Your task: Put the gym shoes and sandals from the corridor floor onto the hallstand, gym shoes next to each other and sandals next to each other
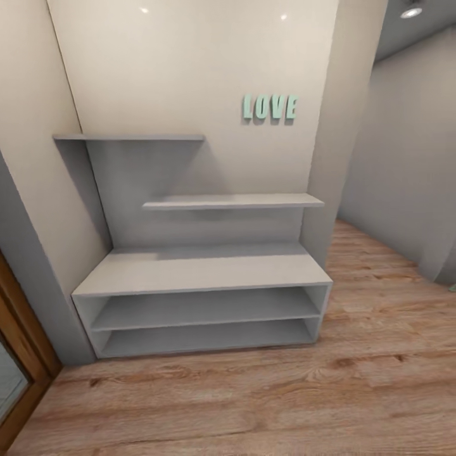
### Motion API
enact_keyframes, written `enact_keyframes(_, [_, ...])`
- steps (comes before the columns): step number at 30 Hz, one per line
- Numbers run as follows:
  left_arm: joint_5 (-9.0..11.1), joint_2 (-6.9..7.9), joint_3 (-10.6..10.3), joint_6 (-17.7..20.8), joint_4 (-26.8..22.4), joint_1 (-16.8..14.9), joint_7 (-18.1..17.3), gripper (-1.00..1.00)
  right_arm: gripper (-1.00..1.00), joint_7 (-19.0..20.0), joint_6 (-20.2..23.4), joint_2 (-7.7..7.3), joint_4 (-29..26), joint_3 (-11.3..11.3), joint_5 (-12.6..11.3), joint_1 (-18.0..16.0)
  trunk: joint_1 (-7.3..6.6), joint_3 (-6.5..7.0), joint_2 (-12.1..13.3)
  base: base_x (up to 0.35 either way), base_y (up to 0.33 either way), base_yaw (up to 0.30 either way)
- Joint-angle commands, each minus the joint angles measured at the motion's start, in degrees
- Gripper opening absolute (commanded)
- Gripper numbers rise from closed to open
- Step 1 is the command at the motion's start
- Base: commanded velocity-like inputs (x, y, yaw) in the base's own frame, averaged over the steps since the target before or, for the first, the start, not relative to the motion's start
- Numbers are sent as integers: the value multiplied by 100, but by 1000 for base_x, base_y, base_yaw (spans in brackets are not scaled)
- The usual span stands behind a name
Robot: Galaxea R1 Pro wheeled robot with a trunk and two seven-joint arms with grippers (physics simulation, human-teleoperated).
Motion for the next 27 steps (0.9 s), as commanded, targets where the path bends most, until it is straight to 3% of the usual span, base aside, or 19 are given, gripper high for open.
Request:
enact_keyframes(1, [16,3,-9,-17,2,-2,-8,100,100,-2,-18,0,5,0,1,-5,22,-28,-44,0,0,-282])
enact_keyframes(27, [14,9,-1,-21,2,-5,-8,100,100,11,-18,-2,11,3,7,-5,593,-602,-1087,0,0,-281])
